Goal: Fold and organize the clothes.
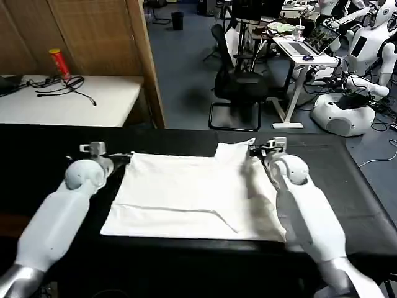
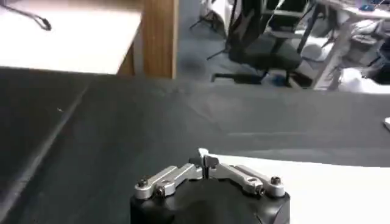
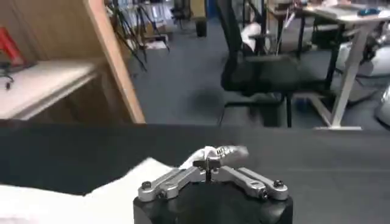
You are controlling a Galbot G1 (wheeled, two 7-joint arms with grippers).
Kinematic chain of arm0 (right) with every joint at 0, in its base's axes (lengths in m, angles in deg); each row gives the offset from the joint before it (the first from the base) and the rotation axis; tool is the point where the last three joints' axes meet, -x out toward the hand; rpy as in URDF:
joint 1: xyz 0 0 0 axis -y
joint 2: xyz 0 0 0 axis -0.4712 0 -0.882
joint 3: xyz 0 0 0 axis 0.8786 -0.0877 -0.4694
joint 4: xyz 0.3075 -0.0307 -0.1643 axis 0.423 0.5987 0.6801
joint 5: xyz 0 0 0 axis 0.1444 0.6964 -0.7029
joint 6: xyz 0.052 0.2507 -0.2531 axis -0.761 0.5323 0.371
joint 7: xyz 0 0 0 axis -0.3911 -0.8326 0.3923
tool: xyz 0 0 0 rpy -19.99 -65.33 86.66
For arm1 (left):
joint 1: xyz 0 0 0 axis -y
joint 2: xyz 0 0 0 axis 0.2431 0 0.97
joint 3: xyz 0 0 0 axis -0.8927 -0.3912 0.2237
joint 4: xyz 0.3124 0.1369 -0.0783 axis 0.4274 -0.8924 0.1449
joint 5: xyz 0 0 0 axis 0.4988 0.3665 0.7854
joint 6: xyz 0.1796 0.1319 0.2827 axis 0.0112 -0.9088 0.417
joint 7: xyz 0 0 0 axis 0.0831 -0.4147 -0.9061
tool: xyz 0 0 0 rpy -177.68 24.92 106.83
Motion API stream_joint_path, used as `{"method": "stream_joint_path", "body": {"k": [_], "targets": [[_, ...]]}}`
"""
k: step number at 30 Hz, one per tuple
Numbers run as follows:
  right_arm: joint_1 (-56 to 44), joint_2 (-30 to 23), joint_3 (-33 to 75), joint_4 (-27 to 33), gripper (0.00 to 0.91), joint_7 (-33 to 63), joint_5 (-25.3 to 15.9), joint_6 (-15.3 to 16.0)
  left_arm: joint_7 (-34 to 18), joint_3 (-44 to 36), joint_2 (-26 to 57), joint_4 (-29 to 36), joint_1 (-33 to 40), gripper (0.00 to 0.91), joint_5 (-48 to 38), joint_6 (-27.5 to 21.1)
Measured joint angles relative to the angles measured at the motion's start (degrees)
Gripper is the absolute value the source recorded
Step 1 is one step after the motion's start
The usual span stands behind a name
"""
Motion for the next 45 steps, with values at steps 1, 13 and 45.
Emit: {"method": "stream_joint_path", "body": {"k": [1,13,45], "targets": [[-1.04,0.82,0.25,-1.37,0.0,0.11,-0.02,0.34,-0.01,0.63,0.96,2.26,-1.41,0.098,-0.09,-0.14],[-12.6,9.28,1.31,-13.79,0.0,1.39,-0.43,3.35,-2.77,7.36,8.84,19.3,-17.64,0.098,1.96,-2.27],[-32.24,14.66,3.73,-29.79,0.878,4.25,-1.98,3.35,-2.09,14.37,10.72,28.97,-37.41,0.878,11.85,-2.28]]}}
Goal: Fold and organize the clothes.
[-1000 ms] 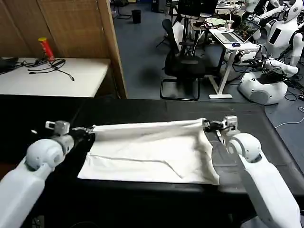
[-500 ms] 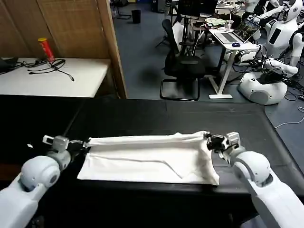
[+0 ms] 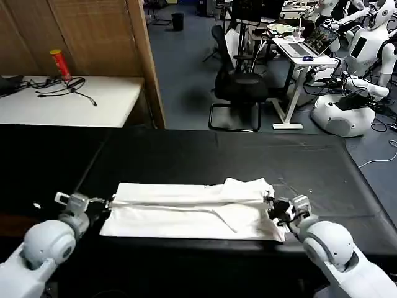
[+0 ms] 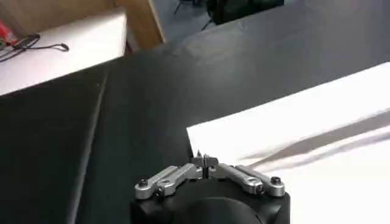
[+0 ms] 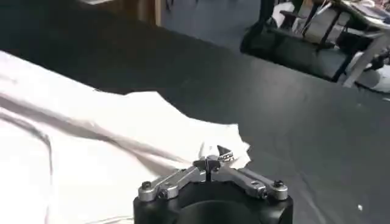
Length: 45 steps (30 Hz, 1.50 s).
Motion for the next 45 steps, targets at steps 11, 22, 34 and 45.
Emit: {"method": "stream_joint_path", "body": {"k": [11,22,34,45], "targets": [[-1.13,-3.17,6.18,-2.6,0.878,3.21,6.04,0.0,-0.66,4.84,-2.57,4.89,-3.19,0.878,1.86,0.0],[10.42,-11.22,2.73,8.29,0.878,5.55,2.73,0.0,-6.76,1.97,-10.63,-4.46,9.15,0.878,-9.51,0.0],[13.5,-16.29,1.51,15.55,0.731,7.11,1.98,0.0,-4.43,-0.21,-13.33,-12.66,12.44,0.809,-13.6,0.01],[12.96,-20.5,1.38,17.91,0.098,7.03,0.01,-1.59,-3.36,-0.34,-14.35,-14.07,12.82,0.127,-12.65,0.03]]}}
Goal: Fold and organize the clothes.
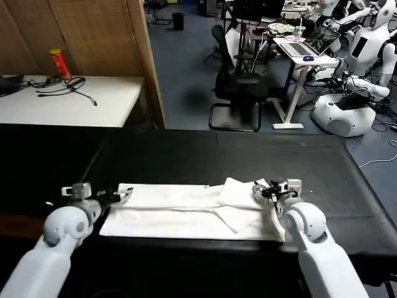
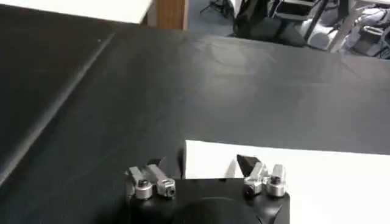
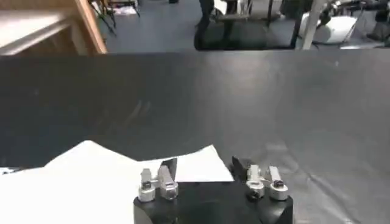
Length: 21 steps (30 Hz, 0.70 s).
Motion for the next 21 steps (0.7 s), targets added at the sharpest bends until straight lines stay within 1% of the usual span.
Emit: {"method": "stream_joint_path", "body": {"k": [2,4,5,9,11,15,16,17,18,21], "targets": [[-0.23,-0.43,0.14,0.05,0.088,-0.11,-0.18,-0.43,0.15,-0.01,-0.07,0.0,0.05,0.059,0.21,0.03],[-0.37,-0.75,0.24,0.28,0.078,-0.29,-0.66,-0.99,0.38,-0.16,-0.15,-0.03,0.16,0.029,1.05,0.4],[-0.43,-0.9,0.24,0.39,0.068,-0.32,-0.91,-1.38,0.64,-0.3,-0.22,-0.17,0.23,0.0,1.56,0.69],[-0.66,-1.78,0.42,0.66,0.068,0.5,-3.26,-4.09,2.17,-0.92,-0.67,-0.79,0.21,0.0,5.22,2.34],[-0.88,-2.39,0.74,0.62,0.059,1.46,-4.76,-5.33,3.73,-1.35,-0.91,-1.13,0.1,0.0,7.97,4.26],[-1.41,-3.43,1.15,-0.03,0.059,2.29,-5.26,-5.67,4.5,-1.99,-1.35,-1.83,0.62,0.0,13.83,6.75],[-1.6,-3.46,1.25,-0.3,0.166,1.61,-5.24,-5.26,4.52,-2.17,-1.45,-2.0,0.87,0.0,14.93,7.24],[-1.89,-3.37,1.38,-0.68,0.4,0.61,-5.22,-4.59,4.62,-2.35,-1.51,-2.06,1.1,0.195,15.59,7.49],[-2.1,-3.28,1.5,-0.9,0.878,-0.2,-5.22,-4.11,4.73,-2.48,-1.55,-2.06,1.26,0.878,15.95,7.63],[-2.9,-2.41,2.29,-2.15,0.878,-3.54,-5.22,-3.23,4.88,-2.86,-1.57,-1.92,1.69,0.878,16.58,8.12]]}}
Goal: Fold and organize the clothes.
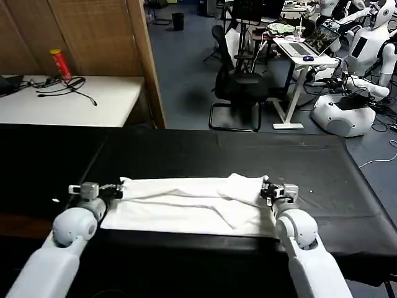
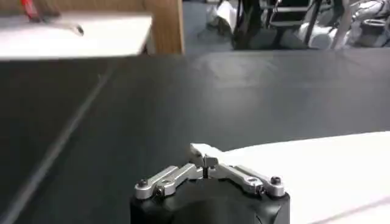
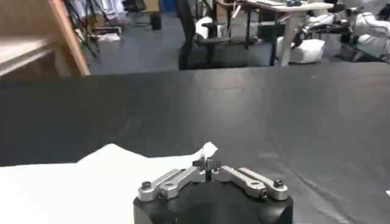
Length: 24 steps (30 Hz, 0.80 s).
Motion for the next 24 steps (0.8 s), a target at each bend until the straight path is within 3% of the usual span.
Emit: {"method": "stream_joint_path", "body": {"k": [13,24], "targets": [[-5.64,6.32,4.54,-10.37,0.878,-0.94,7.09,2.22,1.2,2.83,3.85,4.11,-3.4,0.878,-2.63,-0.19],[-9.66,6.85,6.03,-16.52,0.878,-1.08,6.66,0.5,1.1,8.37,1.73,6.58,-9.83,0.878,-3.11,0.79]]}}
